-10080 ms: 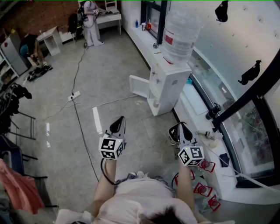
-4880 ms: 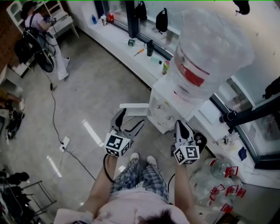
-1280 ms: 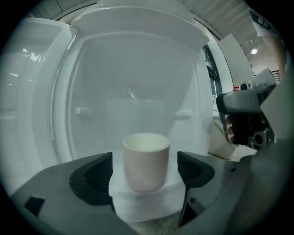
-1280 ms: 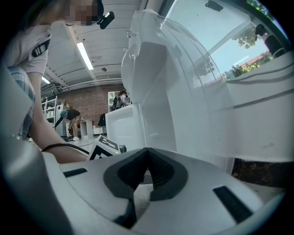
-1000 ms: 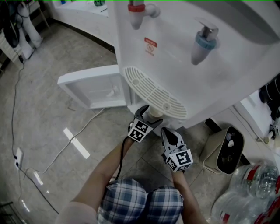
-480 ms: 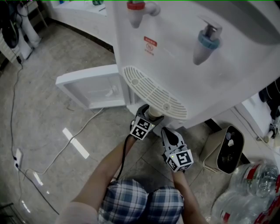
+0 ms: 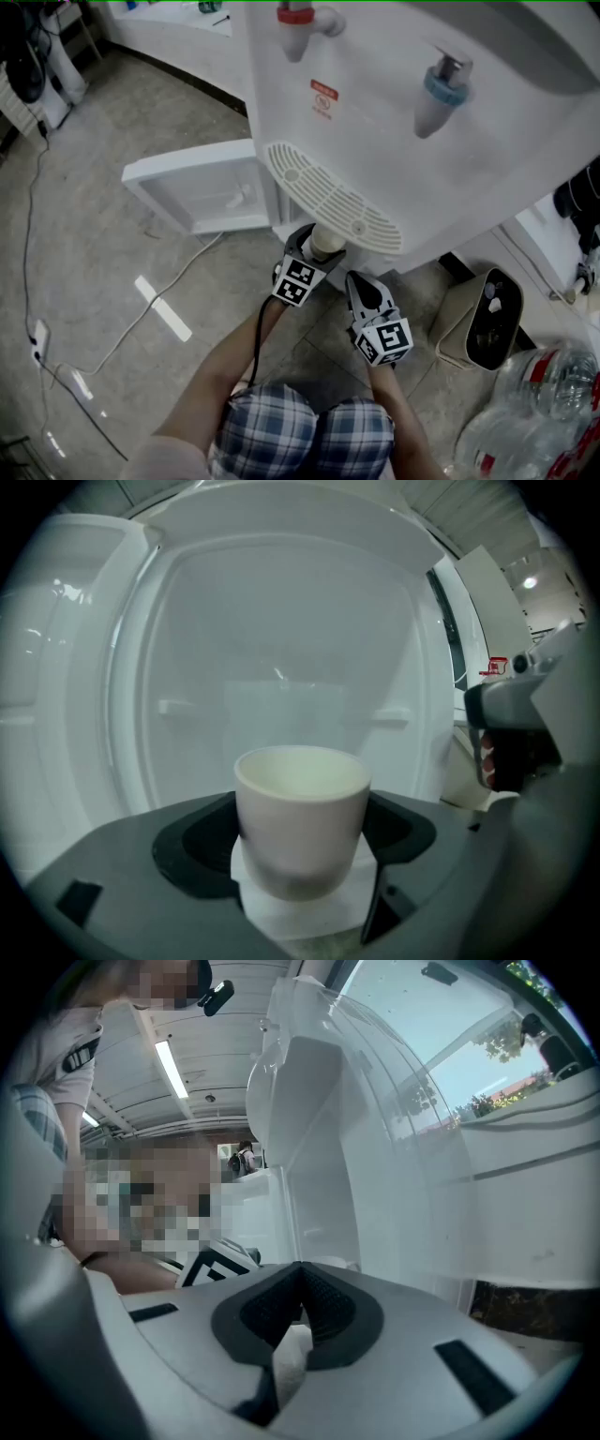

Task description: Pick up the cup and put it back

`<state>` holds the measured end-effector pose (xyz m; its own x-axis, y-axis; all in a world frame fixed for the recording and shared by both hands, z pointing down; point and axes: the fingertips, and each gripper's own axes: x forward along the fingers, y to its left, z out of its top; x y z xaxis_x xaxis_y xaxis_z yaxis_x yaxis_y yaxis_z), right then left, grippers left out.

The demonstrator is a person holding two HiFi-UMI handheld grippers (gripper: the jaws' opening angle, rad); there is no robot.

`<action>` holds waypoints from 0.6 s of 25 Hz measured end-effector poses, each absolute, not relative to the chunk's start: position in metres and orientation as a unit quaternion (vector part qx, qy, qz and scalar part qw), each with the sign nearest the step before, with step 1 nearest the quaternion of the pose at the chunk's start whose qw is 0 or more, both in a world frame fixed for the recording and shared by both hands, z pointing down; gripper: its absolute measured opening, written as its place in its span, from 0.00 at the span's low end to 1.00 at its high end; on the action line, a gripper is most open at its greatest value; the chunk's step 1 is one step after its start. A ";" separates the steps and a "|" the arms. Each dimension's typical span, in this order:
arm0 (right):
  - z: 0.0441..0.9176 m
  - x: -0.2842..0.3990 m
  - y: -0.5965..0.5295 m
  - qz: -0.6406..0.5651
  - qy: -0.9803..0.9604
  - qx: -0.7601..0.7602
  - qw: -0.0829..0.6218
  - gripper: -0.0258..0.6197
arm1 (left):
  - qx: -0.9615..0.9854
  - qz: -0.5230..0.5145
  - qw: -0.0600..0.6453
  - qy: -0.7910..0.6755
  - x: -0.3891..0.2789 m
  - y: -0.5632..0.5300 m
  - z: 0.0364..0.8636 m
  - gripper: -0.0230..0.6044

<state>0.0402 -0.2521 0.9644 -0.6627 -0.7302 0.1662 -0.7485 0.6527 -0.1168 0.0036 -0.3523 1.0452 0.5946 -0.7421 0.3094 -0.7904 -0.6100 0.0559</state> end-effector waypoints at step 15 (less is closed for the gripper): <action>0.967 0.034 -0.253 0.087 -0.909 0.404 0.053 0.07 | 0.902 0.104 0.041 -0.418 -0.044 -0.273 0.968 0.70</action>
<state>0.0341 -0.2525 0.9669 -0.6677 -0.7255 0.1667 -0.7440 0.6581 -0.1157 -0.0438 -0.2727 0.9676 0.6287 -0.7454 0.2216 -0.7623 -0.6471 -0.0140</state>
